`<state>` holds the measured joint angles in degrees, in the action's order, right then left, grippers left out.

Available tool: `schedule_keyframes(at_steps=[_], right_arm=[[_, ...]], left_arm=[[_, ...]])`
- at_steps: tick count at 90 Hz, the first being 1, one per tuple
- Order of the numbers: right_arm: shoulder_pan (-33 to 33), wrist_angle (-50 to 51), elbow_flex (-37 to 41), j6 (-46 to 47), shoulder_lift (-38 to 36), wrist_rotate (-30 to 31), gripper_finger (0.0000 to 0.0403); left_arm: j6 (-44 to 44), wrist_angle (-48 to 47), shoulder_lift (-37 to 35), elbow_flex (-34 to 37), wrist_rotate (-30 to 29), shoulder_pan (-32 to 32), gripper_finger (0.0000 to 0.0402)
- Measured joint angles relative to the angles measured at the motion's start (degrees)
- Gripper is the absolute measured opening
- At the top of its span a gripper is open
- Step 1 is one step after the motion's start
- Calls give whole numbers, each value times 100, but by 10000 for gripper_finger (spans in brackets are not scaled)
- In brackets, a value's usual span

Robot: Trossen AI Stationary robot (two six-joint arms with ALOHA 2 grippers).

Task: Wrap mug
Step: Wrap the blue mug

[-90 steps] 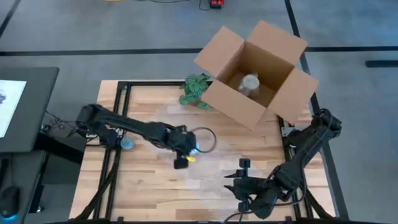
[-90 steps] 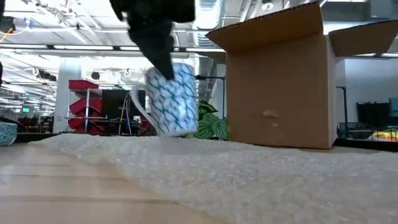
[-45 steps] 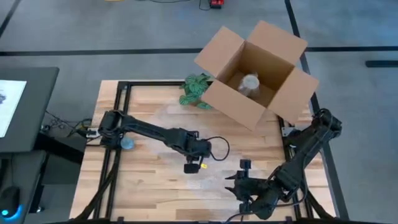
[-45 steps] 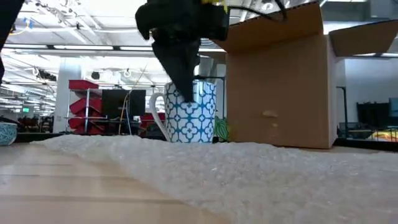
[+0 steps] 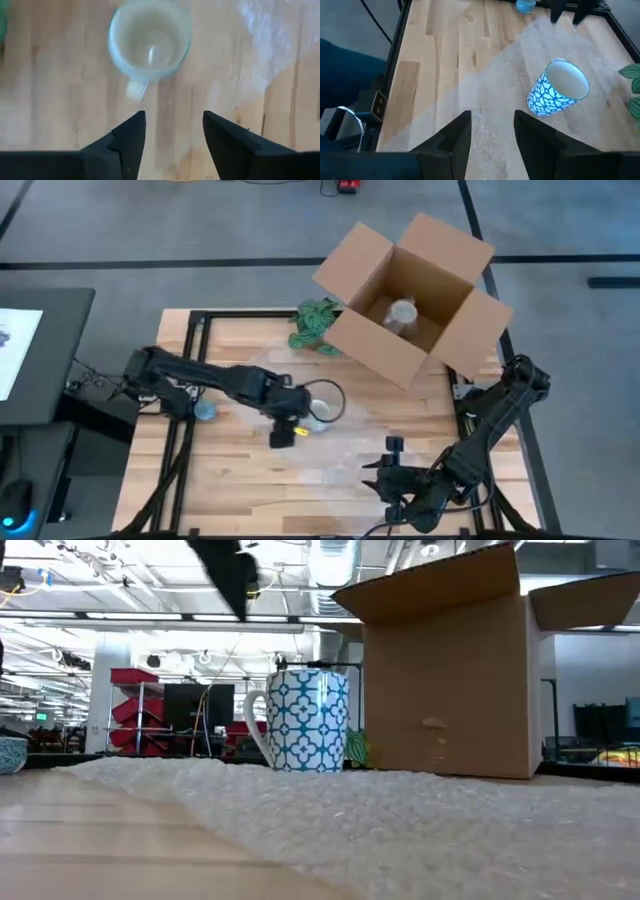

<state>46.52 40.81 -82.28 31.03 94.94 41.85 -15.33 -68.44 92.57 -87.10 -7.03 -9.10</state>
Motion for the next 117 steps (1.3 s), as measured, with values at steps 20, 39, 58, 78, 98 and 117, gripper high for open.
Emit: schedule_keyframes(at_steps=[20, 39, 58, 78, 98, 117], right_arm=[[0, -14, 11, -39, 124, 3, 139], [-23, -41, 10, -92, 460, -59, 139], [-77, -41, 10, -109, 564, -131, 139], [-94, -69, 10, -109, 562, -142, 139], [-92, -57, 10, -107, 562, -141, 139], [-92, -64, 10, -105, 557, -140, 139]], left_arm=[[-379, 434, -1101, 1942, -47, 1245, 144], [-30, 1894, -1801, 3848, -84, 2841, 136], [414, 2773, -1818, 4614, -56, 4137, 170], [620, 3679, -1299, 4987, 81, 4709, 213], [937, 4078, -721, 4945, 543, 4583, 157], [917, 3391, -961, 4419, 864, 4177, 13]])
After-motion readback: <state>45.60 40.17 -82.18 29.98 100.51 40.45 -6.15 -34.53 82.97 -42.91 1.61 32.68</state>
